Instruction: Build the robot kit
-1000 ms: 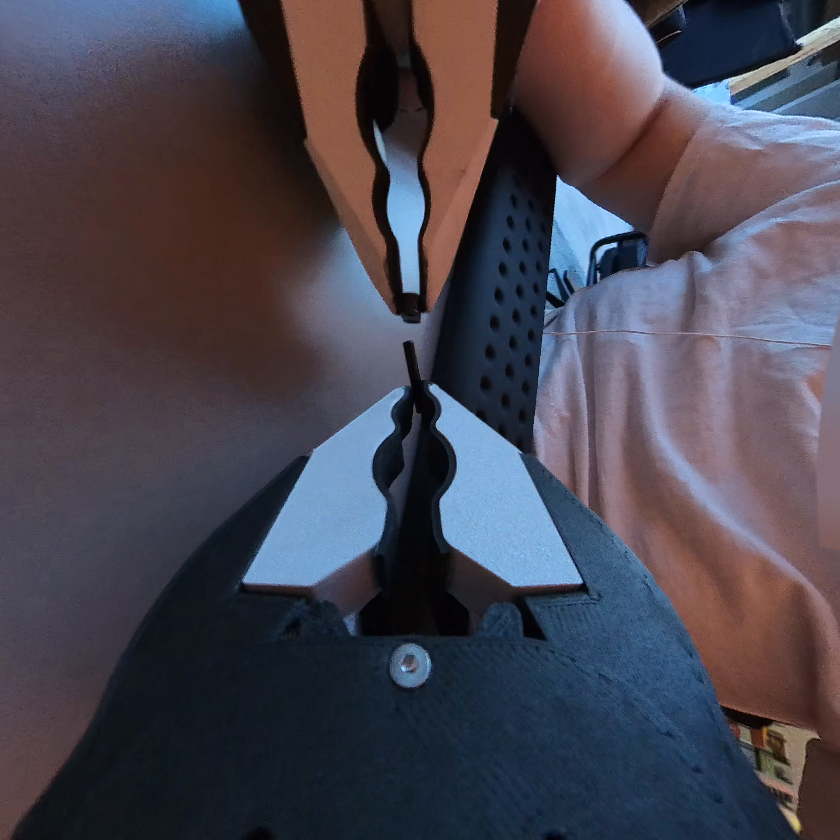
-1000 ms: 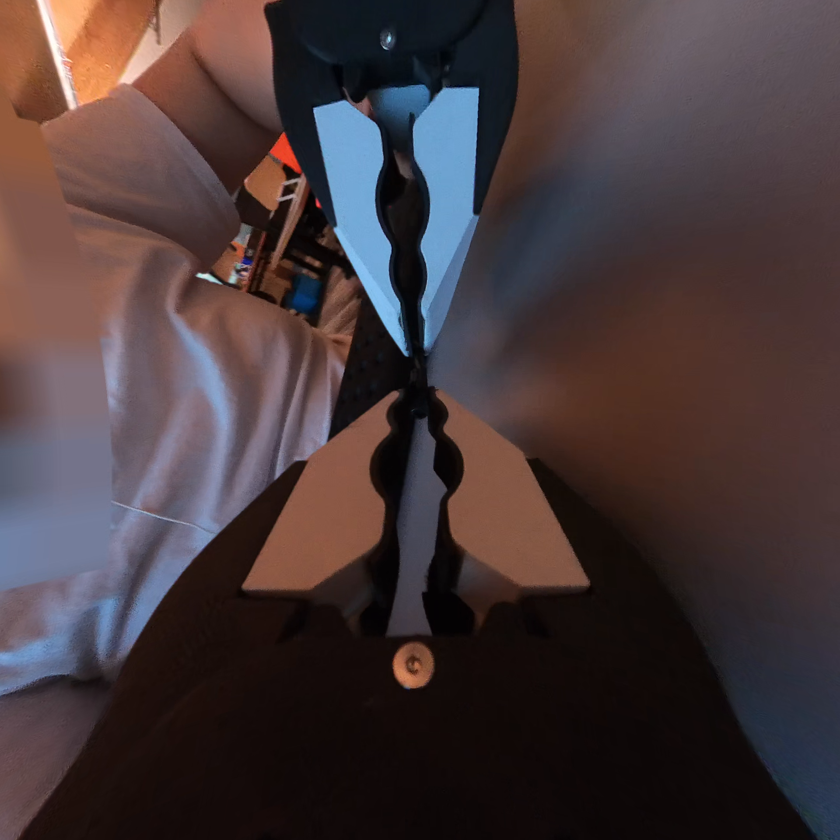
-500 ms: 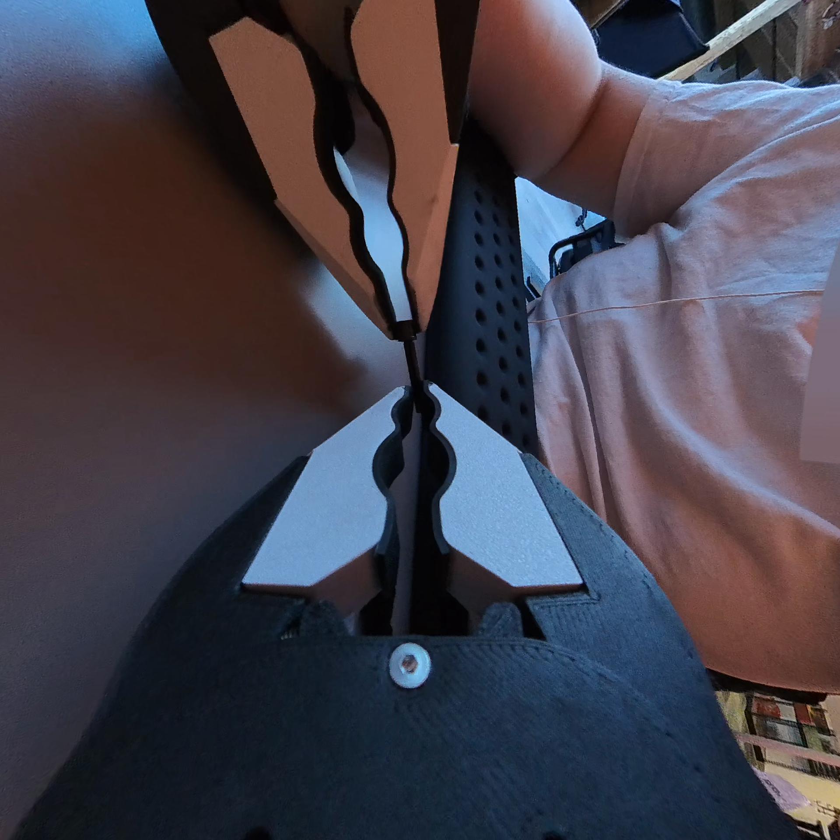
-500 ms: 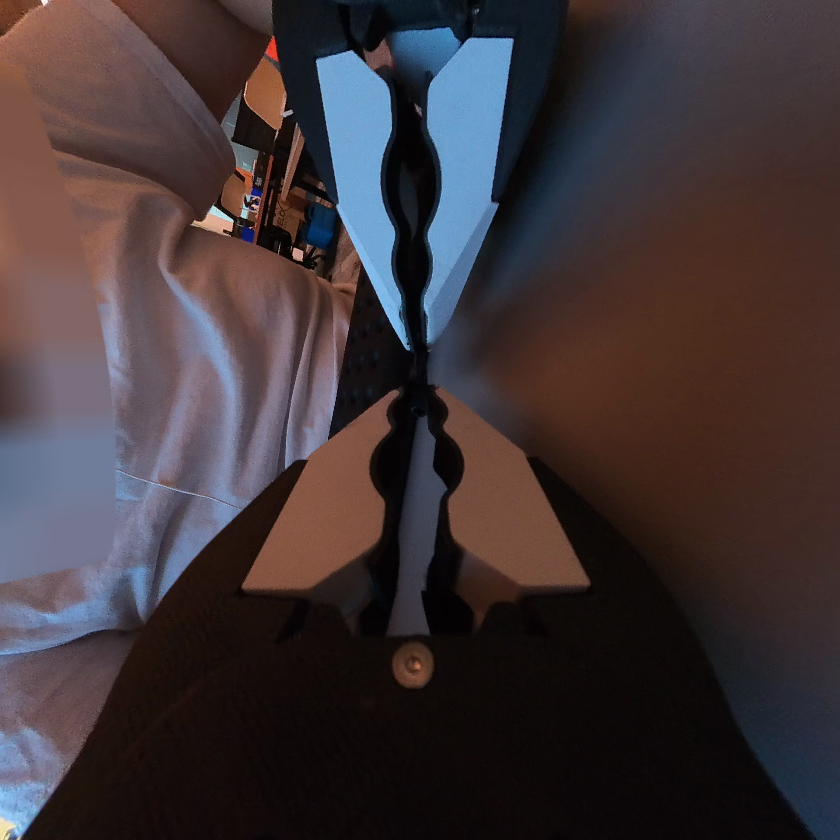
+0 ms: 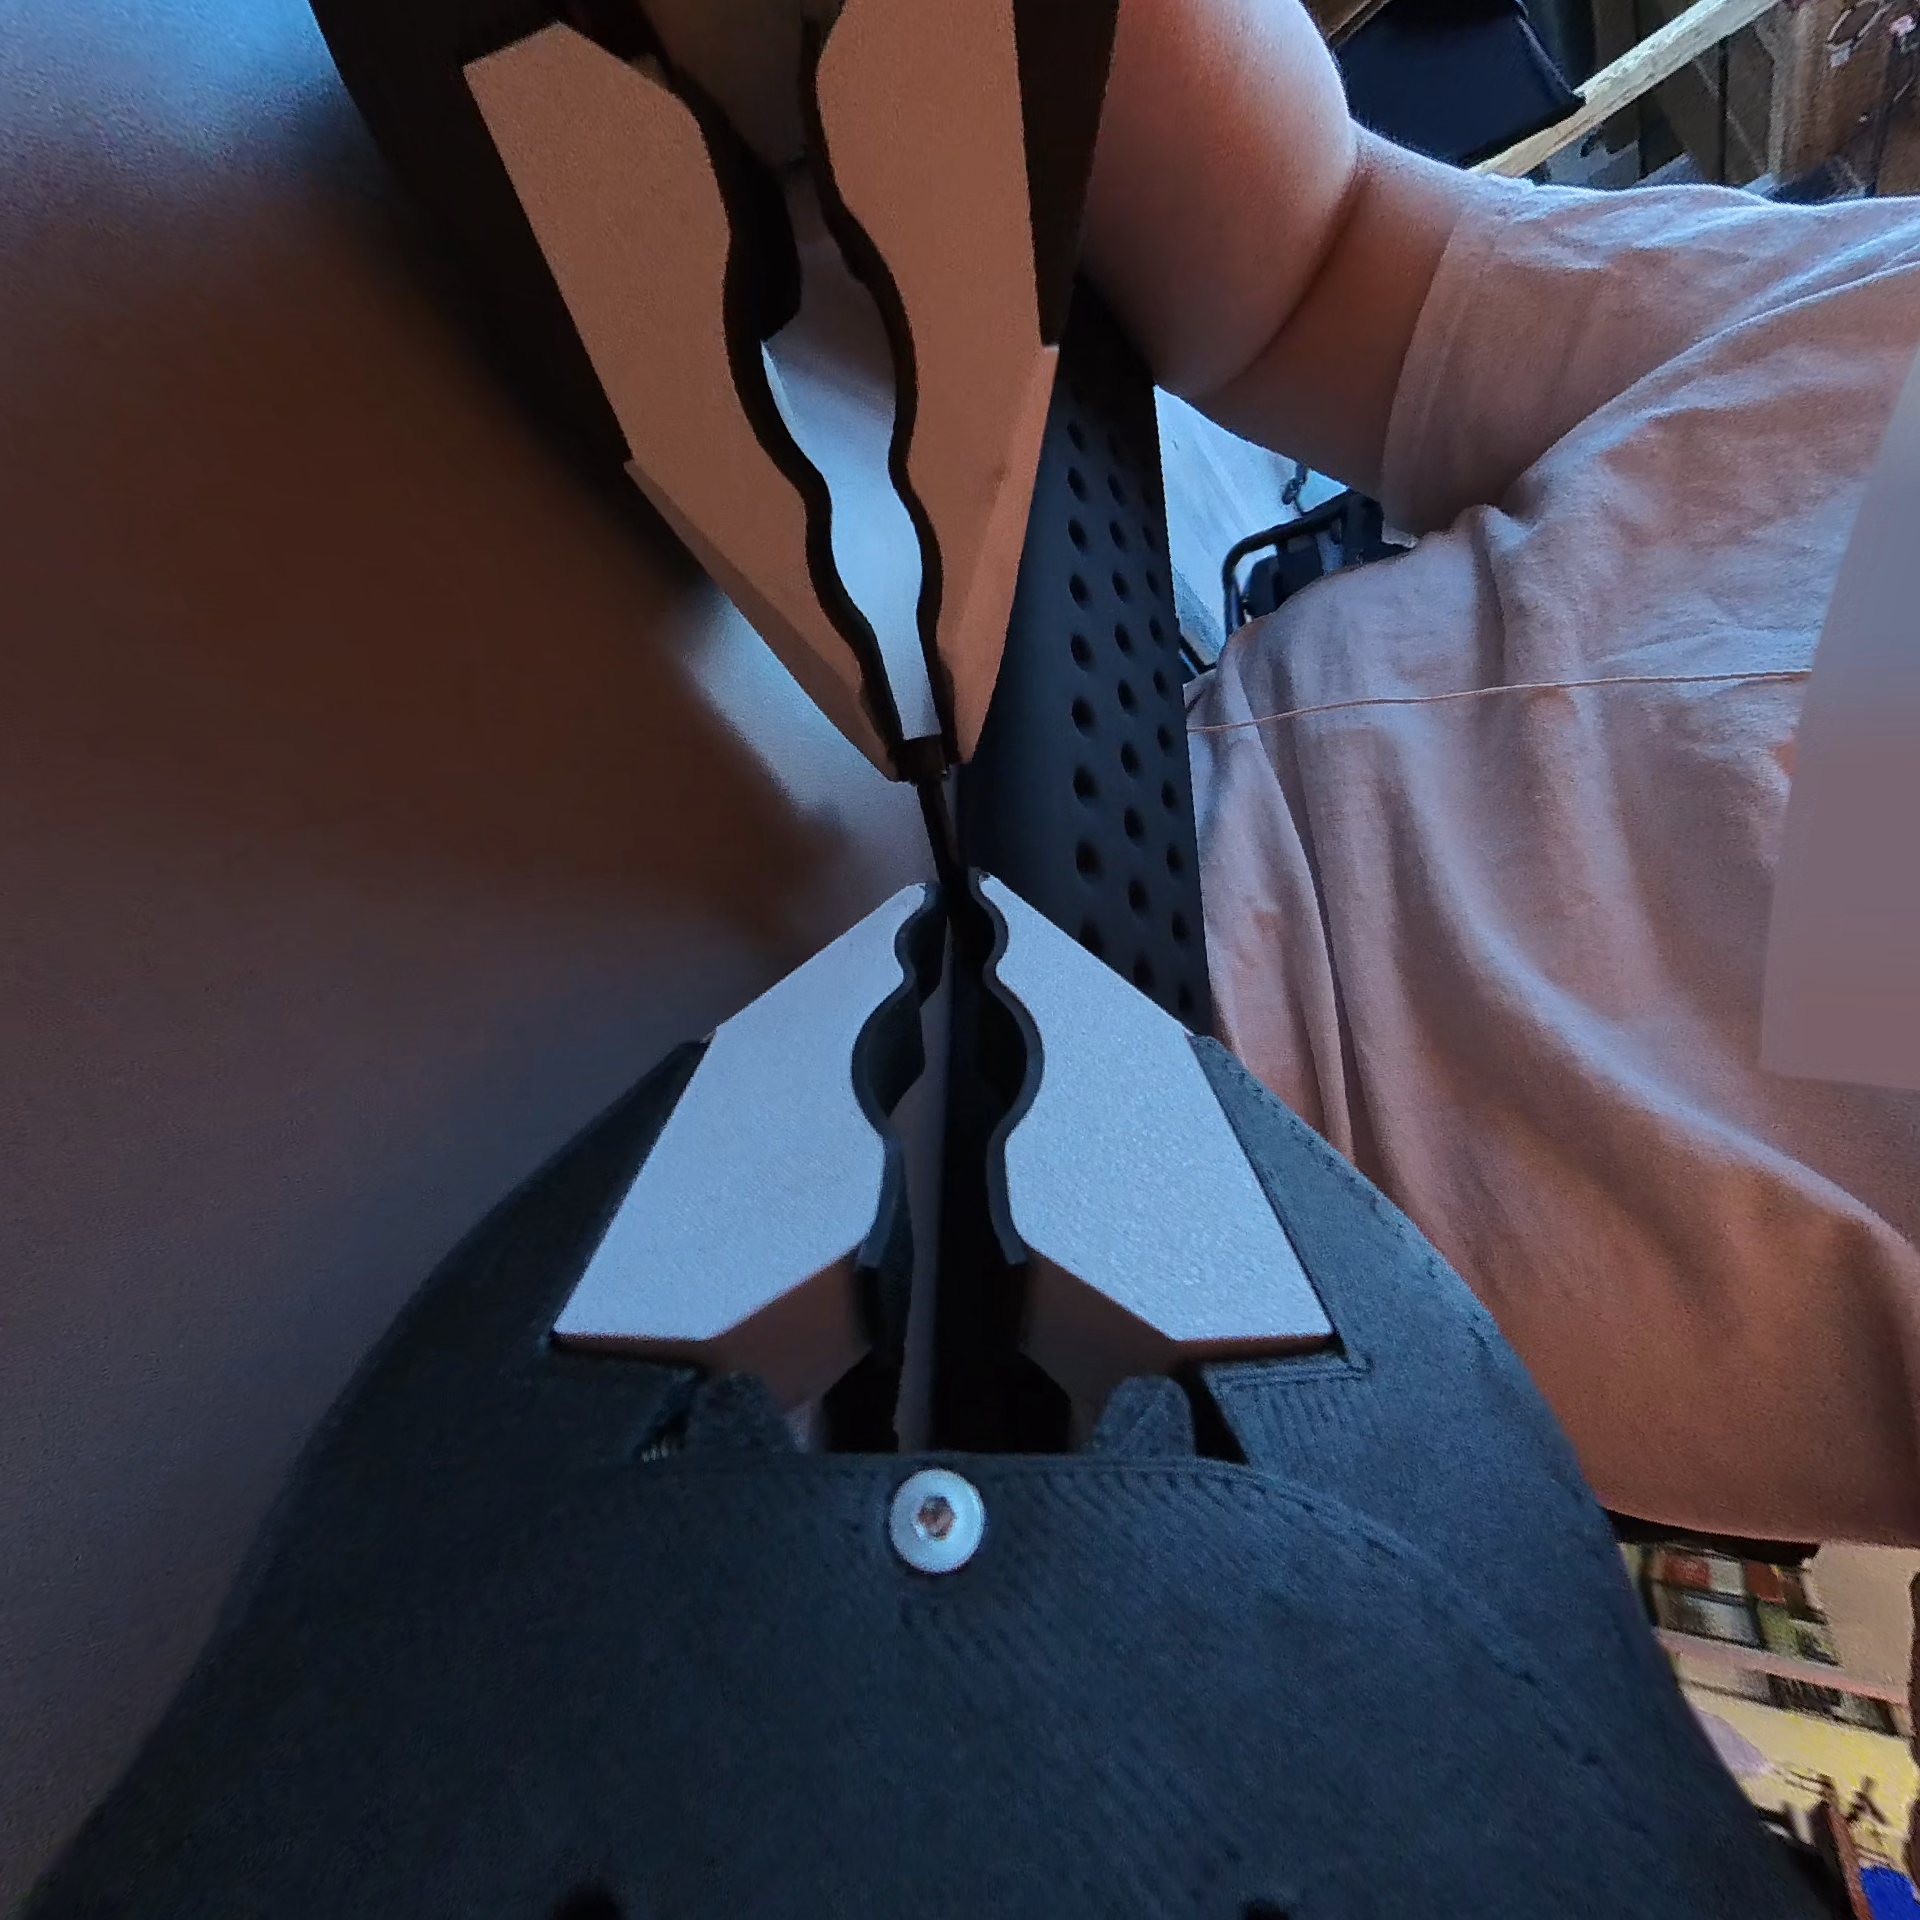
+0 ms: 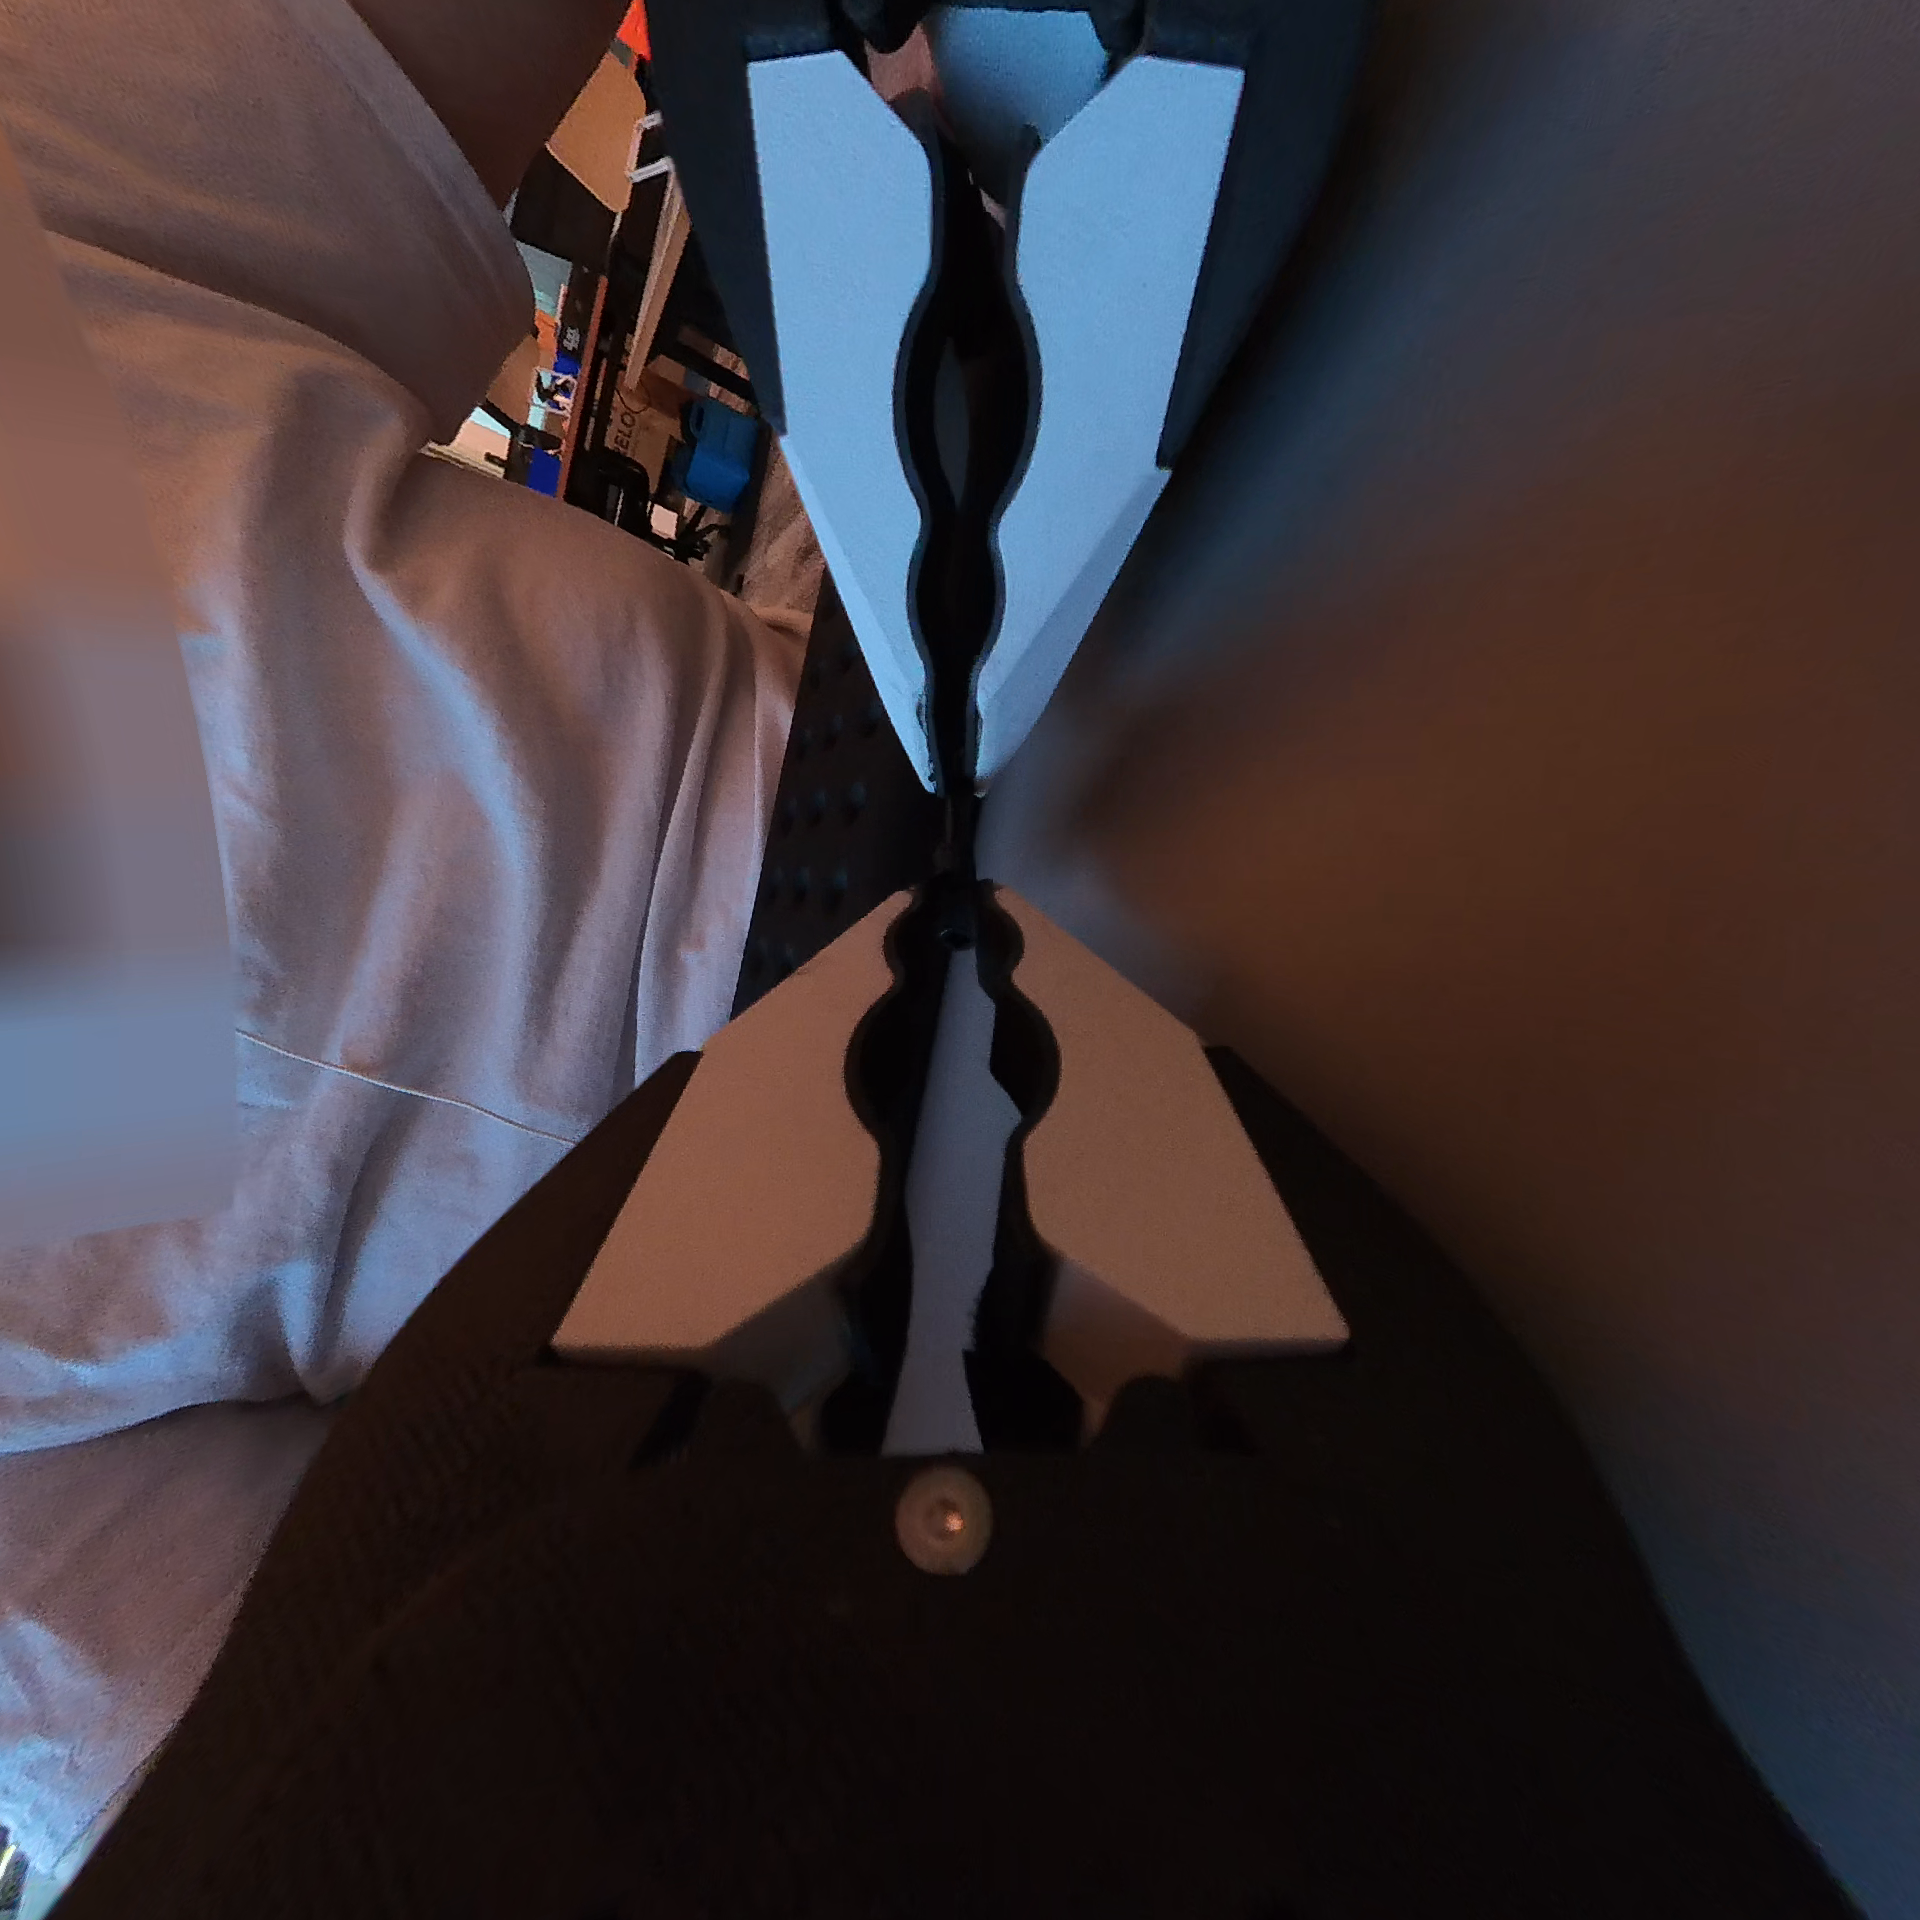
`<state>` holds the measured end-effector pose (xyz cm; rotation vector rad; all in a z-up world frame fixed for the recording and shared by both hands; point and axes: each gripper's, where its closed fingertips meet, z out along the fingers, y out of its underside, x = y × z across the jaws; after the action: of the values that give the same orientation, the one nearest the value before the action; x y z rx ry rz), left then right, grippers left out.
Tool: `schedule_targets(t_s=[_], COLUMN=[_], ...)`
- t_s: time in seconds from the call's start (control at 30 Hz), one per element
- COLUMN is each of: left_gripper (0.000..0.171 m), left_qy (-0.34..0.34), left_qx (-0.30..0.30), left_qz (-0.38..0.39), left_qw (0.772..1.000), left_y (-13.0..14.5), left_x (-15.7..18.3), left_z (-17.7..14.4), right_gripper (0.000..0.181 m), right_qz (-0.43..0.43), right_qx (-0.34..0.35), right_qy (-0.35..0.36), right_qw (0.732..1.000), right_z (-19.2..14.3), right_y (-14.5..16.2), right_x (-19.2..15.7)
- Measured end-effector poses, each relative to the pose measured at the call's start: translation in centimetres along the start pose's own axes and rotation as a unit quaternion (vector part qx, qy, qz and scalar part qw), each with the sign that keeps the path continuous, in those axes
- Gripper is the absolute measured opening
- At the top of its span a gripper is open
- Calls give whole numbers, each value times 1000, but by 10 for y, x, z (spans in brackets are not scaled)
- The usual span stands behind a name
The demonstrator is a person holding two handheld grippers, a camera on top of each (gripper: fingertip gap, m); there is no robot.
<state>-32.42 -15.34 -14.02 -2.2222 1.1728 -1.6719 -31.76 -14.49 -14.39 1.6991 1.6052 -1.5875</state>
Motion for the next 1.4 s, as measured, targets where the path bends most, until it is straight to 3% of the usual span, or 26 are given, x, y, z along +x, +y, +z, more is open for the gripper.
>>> schedule_targets(t_s=[0.17, 0.4, 0.73, 1.17, 1.4], left_gripper=[0, 1, 1, 0, 1], left_qy=[34, 46, -38, -124, -178], left_qx=[-18, -62, -119, -82, -94], left_qz=[-36, -28, 66, 73, 121], left_qw=[999, 997, 990, 986, 972], left_y=[2, 6, 10, 7, 6], left_x=[3, 4, -7, -14, -17], left_z=[0, 3, 5, 3, 1], right_gripper=[6, 6, 5, 6, 6], right_qz=[-17, -38, 15, 57, 85], right_qx=[-18, -50, -64, -46, -32], right_qy=[6, -2, -3, 23, 17], right_qw=[1000, 998, 998, 997, 996], right_z=[3, 6, 7, 5, 4], right_y=[1, 5, 5, 3, 1], right_x=[1, -1, 2, 8, 8])
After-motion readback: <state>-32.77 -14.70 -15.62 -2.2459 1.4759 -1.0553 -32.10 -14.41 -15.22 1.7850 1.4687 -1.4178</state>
